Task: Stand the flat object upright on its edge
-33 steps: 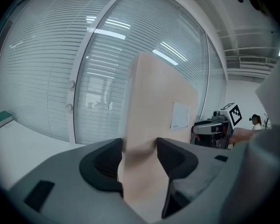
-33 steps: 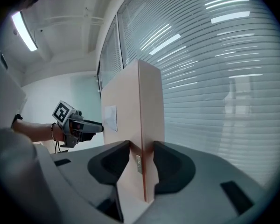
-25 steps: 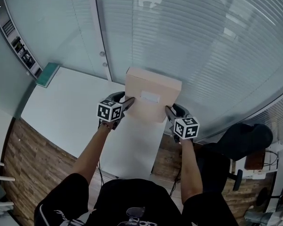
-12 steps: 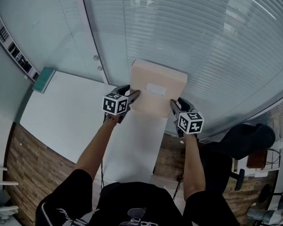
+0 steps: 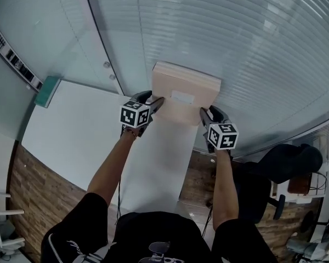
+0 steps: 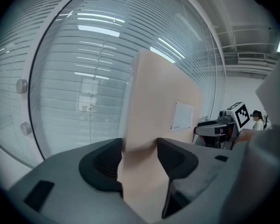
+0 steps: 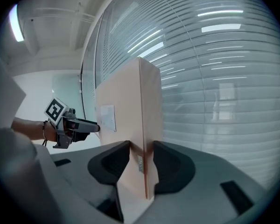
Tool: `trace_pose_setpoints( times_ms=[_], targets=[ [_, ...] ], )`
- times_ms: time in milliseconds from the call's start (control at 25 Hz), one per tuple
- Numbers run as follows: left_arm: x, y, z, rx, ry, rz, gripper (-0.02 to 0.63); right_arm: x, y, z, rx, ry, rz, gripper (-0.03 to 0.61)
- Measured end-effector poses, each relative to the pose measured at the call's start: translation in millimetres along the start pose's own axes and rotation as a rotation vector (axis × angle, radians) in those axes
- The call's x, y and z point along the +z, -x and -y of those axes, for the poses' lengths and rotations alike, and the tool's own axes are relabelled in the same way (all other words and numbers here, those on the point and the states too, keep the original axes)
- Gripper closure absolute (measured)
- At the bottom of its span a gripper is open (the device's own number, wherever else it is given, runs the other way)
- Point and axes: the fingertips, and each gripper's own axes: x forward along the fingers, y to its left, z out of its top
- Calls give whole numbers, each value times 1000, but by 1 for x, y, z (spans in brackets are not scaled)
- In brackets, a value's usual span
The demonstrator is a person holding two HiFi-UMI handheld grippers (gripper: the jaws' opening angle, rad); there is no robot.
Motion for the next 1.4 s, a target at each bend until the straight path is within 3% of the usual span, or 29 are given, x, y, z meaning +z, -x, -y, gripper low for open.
trace_pose_setpoints(
  times_ms=[800,1080,1400],
  targets=[
    [-38,-27,-9,-1,19,-54,359,-34,-17,13,-14,4,-62,403],
    [-39,-27,-7,10,25,-30,359,-38,-16,14,-14,-21,-42,403],
    [-41,-27,-6,9,30,-69,359,-41,-16,15,-34,-59,-14,403]
  ],
)
